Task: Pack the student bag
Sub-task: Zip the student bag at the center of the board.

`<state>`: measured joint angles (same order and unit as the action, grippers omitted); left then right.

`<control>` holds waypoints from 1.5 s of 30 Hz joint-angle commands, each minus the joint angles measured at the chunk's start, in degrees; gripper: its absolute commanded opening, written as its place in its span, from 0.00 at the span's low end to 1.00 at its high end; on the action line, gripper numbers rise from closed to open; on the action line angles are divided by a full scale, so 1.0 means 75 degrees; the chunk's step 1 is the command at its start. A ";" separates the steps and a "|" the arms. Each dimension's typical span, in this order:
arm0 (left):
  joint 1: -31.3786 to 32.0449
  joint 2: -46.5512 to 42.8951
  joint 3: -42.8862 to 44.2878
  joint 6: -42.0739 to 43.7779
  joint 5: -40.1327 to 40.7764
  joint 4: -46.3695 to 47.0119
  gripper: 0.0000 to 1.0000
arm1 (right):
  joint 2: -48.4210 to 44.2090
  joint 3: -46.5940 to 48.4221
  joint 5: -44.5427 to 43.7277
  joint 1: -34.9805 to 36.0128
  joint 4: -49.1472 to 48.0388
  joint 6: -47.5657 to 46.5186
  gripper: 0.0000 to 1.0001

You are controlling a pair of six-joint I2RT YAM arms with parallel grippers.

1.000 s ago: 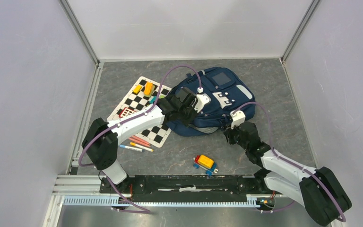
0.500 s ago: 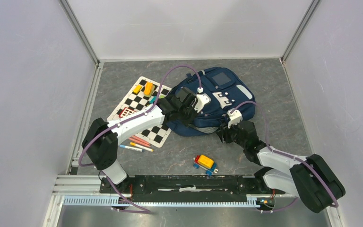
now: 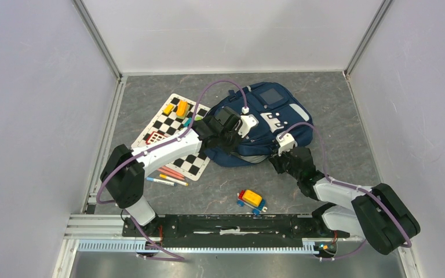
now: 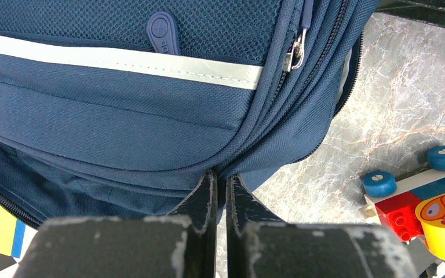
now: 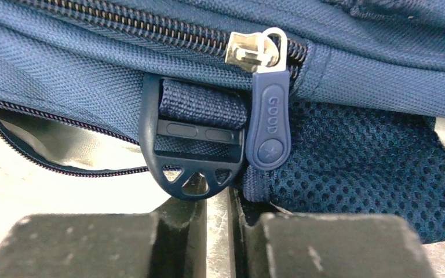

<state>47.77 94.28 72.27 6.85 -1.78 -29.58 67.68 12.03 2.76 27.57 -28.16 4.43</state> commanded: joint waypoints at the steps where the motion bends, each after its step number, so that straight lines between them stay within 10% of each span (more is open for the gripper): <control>1: -0.0100 -0.0202 0.0313 -0.0243 0.0273 0.0323 0.02 | -0.0101 0.0349 0.0102 -0.0043 -0.0439 -0.0423 0.05; 27: 0.0283 0.0277 0.0612 -0.0548 0.0580 0.0014 0.02 | -0.0586 0.1128 -0.0321 0.1981 0.1352 0.0493 0.00; 45: 0.0295 0.0085 0.0148 -0.1323 -0.0318 0.0716 0.02 | 0.1132 0.2111 -0.1213 0.3614 -0.0143 0.2423 0.00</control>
<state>49.45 96.49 73.71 1.98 -2.33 -31.35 75.29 24.32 -7.40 52.21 -22.92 18.39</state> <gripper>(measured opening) 0.046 0.044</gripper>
